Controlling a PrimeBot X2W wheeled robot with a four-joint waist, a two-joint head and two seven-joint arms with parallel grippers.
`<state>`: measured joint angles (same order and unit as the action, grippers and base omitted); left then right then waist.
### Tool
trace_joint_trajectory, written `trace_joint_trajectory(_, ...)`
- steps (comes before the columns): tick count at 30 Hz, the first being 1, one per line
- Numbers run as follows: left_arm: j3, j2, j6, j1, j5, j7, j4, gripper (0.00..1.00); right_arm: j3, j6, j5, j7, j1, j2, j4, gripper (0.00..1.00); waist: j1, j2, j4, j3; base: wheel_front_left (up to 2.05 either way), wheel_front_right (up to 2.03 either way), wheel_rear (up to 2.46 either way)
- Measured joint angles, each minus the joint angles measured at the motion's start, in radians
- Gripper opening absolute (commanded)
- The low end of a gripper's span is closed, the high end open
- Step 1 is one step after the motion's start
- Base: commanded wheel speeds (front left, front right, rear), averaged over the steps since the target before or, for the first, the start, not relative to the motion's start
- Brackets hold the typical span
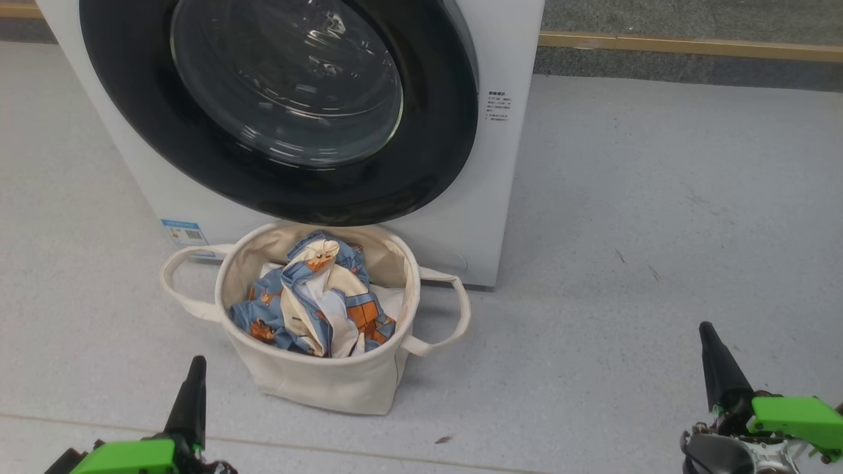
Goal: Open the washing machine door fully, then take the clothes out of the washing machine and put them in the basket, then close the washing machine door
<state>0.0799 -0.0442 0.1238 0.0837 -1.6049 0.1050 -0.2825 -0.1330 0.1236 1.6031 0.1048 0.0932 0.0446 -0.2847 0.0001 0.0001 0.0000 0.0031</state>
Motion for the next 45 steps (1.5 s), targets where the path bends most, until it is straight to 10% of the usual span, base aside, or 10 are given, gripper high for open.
trace_joint_trajectory(45,0.0,0.0,0.0,0.0,0.0,0.0,0.0,0.0,0.0,0.0,0.0,0.0,0.0,0.0,0.0,0.0,0.0,0.0,0.0,0.0,0.0,0.0,0.0)
